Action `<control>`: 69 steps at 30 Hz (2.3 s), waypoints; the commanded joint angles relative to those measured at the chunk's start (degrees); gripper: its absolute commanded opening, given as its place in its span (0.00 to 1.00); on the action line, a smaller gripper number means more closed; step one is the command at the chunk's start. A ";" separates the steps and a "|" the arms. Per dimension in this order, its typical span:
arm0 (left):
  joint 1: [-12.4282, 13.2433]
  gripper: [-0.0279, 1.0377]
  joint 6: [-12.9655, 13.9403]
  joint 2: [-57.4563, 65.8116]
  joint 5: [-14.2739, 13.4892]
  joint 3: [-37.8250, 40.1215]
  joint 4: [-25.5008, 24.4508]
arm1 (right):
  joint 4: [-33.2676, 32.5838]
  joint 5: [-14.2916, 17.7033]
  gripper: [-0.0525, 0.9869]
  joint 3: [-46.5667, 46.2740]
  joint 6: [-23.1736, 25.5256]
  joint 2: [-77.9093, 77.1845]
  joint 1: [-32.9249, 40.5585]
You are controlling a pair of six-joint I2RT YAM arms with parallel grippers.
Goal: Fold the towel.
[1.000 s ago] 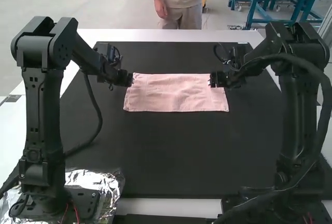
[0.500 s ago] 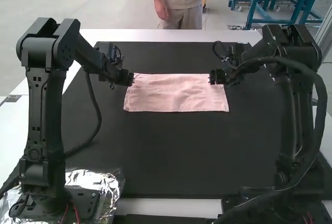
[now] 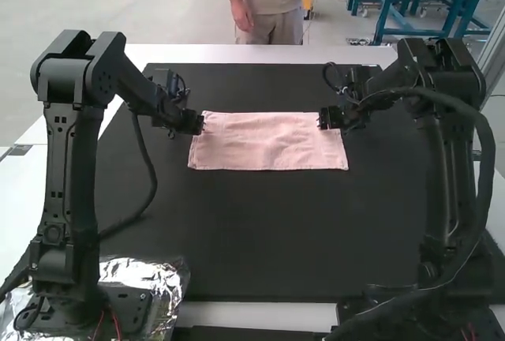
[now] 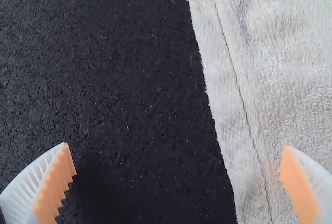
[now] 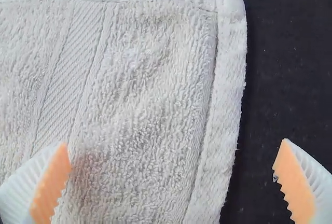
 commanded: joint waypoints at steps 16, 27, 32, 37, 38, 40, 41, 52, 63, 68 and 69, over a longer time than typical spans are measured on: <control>0.17 0.05 0.46 -1.40 4.23 1.43 -1.08 | -3.93 -6.37 0.03 -0.29 -2.17 -3.39 -0.37; 2.10 0.05 0.46 -6.94 6.34 1.17 -5.04 | -10.09 -12.70 0.03 -1.43 -2.17 -9.72 -3.62; 2.80 0.05 0.46 -9.84 6.87 -0.06 -6.97 | -10.53 -14.55 0.03 -4.42 -2.26 -12.88 -5.11; 2.54 0.05 0.46 -13.53 7.04 -3.05 -7.50 | -10.61 -16.39 0.03 -8.29 -2.26 -16.04 -5.99; 2.54 0.05 0.46 -14.23 7.04 -3.84 -7.59 | -10.61 -16.74 0.03 -8.99 -2.17 -16.57 -6.17; 2.45 0.05 0.37 -16.17 7.13 -5.51 -7.76 | -10.79 -17.45 0.03 -10.40 -2.26 -17.71 -6.43; 2.45 0.05 0.37 -17.13 7.13 -6.48 -7.76 | -10.88 -17.62 0.03 -11.19 -2.26 -18.42 -6.61; 2.37 0.05 0.28 -25.83 7.13 -18.26 -6.35 | -10.88 -20.35 0.03 -19.45 -3.93 -25.27 -8.72; 2.37 0.05 -1.30 -28.91 6.69 -29.95 -0.11 | -10.53 -21.32 0.03 -29.65 -5.24 -26.68 -9.59; 2.37 0.05 -1.30 -28.91 6.43 -35.04 4.63 | -7.19 -20.79 0.03 -33.51 -5.16 -26.33 -9.33; 2.37 0.06 -1.30 -28.91 6.43 -35.75 5.69 | -6.66 -20.70 0.04 -34.04 -5.24 -26.33 -9.42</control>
